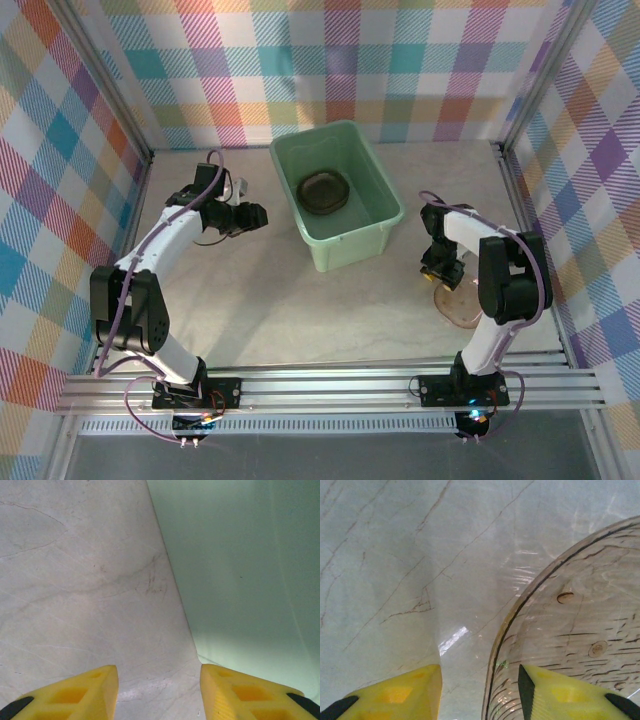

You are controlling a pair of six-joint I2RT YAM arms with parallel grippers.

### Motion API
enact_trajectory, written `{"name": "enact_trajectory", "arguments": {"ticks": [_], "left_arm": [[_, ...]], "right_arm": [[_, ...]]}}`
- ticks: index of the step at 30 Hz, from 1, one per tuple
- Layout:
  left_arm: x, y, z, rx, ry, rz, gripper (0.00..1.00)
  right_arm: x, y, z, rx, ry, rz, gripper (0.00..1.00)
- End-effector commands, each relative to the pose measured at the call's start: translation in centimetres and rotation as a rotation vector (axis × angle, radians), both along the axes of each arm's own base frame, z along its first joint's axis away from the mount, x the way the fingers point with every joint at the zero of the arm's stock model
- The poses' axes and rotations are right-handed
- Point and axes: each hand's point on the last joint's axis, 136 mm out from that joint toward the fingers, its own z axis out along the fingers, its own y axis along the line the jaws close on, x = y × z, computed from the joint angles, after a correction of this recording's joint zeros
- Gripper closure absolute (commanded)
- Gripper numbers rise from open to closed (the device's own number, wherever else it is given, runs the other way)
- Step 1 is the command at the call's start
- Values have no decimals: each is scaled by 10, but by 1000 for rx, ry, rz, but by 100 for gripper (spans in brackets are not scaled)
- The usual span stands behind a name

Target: Place the plates into the plastic bin on the countertop

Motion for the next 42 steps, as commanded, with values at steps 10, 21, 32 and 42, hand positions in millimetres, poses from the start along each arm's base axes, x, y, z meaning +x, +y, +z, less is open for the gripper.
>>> {"name": "enact_trajectory", "arguments": {"ticks": [10, 21, 32, 42], "left_arm": [[13, -10, 10, -24, -30, -36, 53], [18, -14, 16, -25, -41, -45, 53], [17, -17, 22, -31, -50, -53, 53], [16, -16, 38, -7, -91, -64, 53]], "right_arm": [[5, -9, -6, -34, -5, 31, 66], [8, -7, -6, -17, -35, 38, 73], [13, -7, 5, -16, -90, 44, 88], [36, -7, 38, -21, -190, 57, 100]]}}
